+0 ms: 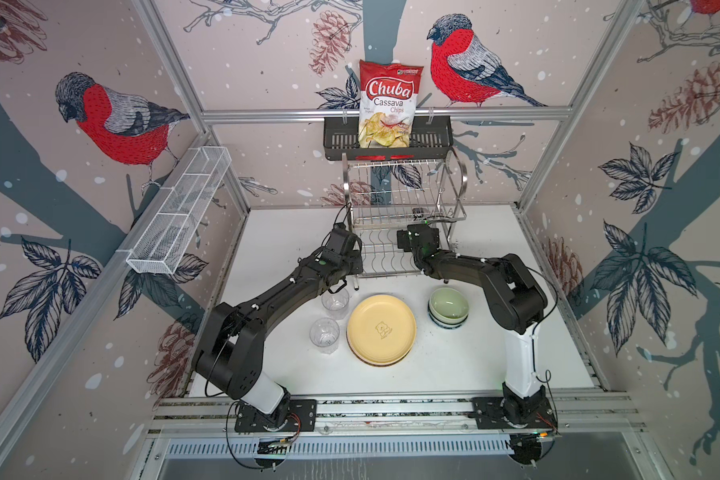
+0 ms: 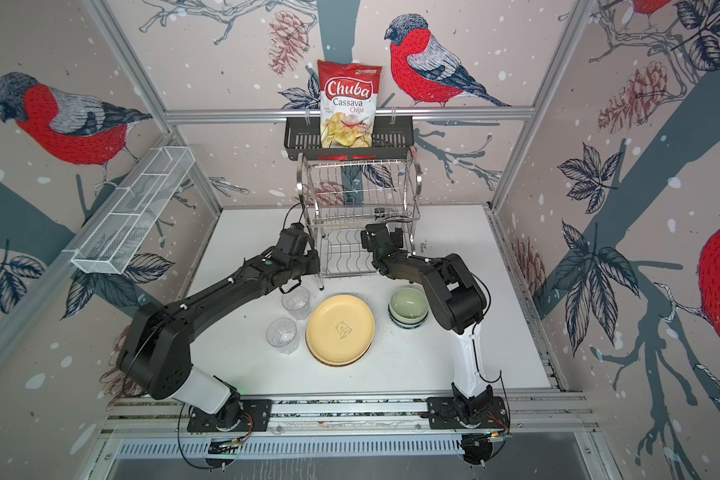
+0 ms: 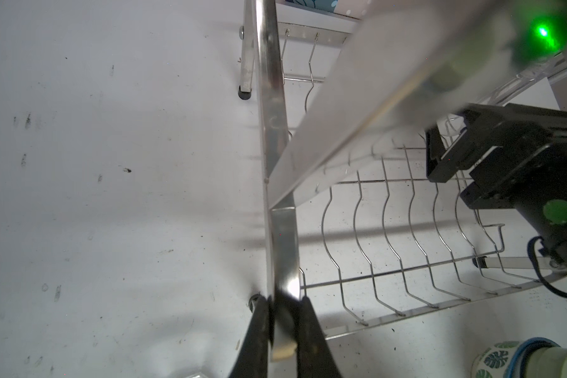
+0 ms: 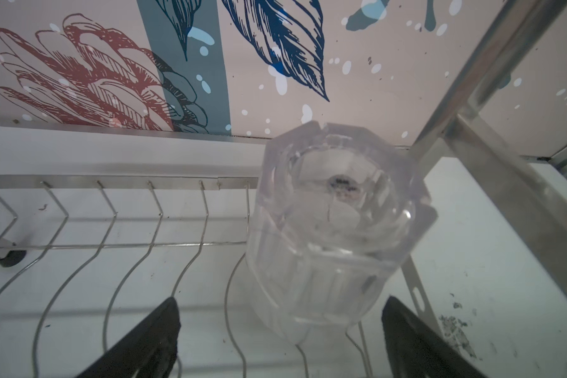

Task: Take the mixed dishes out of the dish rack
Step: 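Lower the right gripper around the clear tumbler in the rack and close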

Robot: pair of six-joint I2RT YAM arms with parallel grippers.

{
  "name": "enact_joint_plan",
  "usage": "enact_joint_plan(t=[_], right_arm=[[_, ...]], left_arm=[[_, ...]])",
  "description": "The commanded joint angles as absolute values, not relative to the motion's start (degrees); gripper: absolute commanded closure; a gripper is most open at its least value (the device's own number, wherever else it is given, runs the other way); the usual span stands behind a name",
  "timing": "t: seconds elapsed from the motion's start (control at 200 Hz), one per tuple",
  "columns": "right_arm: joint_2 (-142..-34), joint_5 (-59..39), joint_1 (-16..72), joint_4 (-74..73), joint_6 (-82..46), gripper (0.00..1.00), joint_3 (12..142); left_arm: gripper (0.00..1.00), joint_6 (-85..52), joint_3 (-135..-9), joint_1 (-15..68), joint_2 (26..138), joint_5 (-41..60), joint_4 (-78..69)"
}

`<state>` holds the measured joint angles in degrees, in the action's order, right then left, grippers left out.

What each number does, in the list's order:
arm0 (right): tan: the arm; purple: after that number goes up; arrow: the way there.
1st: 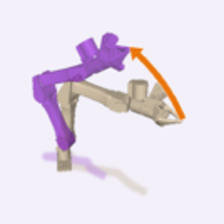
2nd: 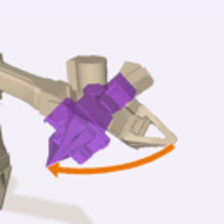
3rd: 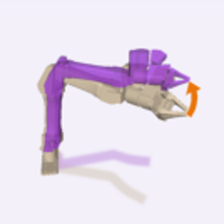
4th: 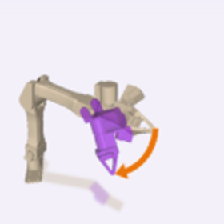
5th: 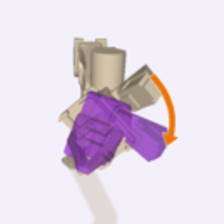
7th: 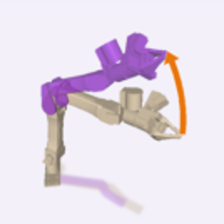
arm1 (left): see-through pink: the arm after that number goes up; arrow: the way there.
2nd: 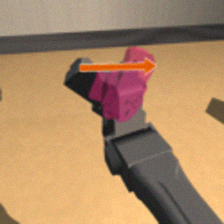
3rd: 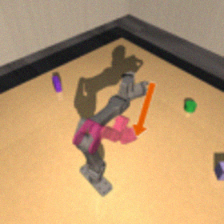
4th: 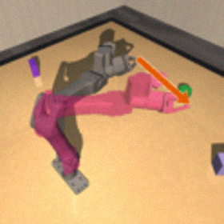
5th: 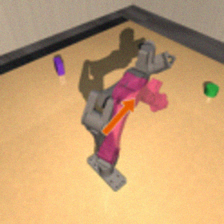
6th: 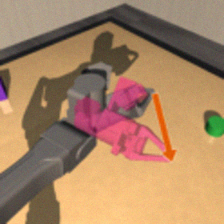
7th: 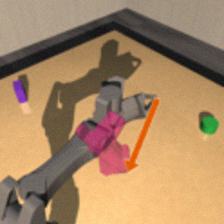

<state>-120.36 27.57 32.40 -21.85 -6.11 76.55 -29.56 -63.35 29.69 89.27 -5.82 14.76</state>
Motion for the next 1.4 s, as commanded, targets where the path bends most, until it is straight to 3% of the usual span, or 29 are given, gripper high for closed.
enact_joint_plan(t=[0.0, 0.4, 0.695, 0.916, 1.146, 1.396], right_arm=[[-121.86, 27.16, 31.83, -22.91, -4.95, 0.07, 78.22], [-127.46, 24.11, 29.49, -19.02, -5.63, 0.11, 85.79], [-128.41, 21.88, 29.27, -18.51, -6.75, 0.36, 86.93], [-126.56, 19.7, 29.36, -17.71, -8.51, 0.63, 85.26], [-121.37, 18.55, 30.88, -18.14, -9.89, 0.76, 79.78], [-116.99, 16.53, 33.38, -20.23, -12.78, 0.79, 74.1]], left_arm=[[0.94, -29.61, -62.93, 29.62, 89.69, -2.61, 20.56], [0.94, -29.53, -63.34, 29.61, 90.53, -2.31, 20.39], [0.93, -29.61, -63.21, 29.62, 90.72, -2.58, 20.68], [0.93, -30.14, -62.96, 29.62, 90.53, -2.73, 20.52], [0.93, -30.54, -62.67, 29.71, 90.36, -2.83, 20.38], [0.93, -30.75, -61.29, 29.69, 89.79, -3.91, 20.15]])
